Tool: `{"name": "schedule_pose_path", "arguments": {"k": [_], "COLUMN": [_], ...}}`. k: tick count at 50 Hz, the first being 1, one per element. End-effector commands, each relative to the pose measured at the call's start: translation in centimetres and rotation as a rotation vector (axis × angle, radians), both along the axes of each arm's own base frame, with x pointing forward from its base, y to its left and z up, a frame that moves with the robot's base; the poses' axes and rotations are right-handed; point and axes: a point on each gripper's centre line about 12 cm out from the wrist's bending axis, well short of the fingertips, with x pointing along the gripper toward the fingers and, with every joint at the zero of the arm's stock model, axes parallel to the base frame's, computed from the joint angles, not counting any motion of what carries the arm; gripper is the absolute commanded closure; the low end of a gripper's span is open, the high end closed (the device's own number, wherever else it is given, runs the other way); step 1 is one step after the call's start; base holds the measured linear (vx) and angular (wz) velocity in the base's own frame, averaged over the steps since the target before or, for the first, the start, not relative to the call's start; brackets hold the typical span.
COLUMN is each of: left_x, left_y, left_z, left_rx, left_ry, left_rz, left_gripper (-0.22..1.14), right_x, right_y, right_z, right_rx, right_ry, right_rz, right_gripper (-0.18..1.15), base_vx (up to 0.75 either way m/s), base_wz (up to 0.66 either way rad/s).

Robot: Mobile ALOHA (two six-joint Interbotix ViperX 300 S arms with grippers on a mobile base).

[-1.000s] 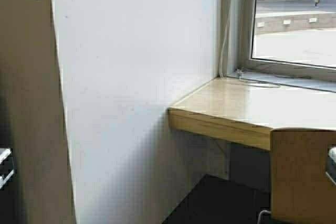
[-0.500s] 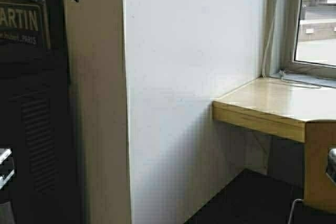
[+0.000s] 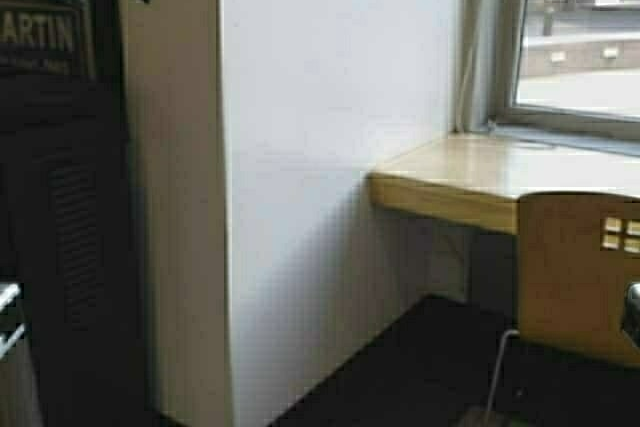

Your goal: Push the chairs under the table

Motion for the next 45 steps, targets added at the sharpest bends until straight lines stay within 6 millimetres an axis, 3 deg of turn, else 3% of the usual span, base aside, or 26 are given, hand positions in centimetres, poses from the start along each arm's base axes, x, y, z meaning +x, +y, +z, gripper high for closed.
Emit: {"name": "schedule_pose_path", "arguments": {"k": [1,23,30,45], "left_x": [0.2,0.9,1.3,1.4], "left_y": [-0.1,-0.3,-0.4,-0.4], "left_z": [0.0,0.4,-0.2,-0.3], "left_rx": [-0.002,-0.032,-0.019,-0.023], "left_ry": [-0.003,-0.001,0.021,0.025], "left_rz": [0.001,0.016,0.014,0.020], "left_gripper": [-0.10,-0.10,-0.10,-0.10], "right_x": [0.9,1.1,1.5,1.6], "right_y": [0.2,0.1,0.2,0.3], "right_z": [1.0,1.2,0.7,1.7], "right_rx": [0.003,0.000,0.003,0.009], "right_ry": [-0.031,-0.028,-0.013,-0.016], "right_rz": [0.000,-0.003,-0.006,-0.002], "right_gripper": [-0.02,-0.02,-0.02,-0.02], "base_vx": [-0.43,-0.42,-0.37,-0.36], "base_wz": [-0.22,-0.06,-0.08,-0.15]}}
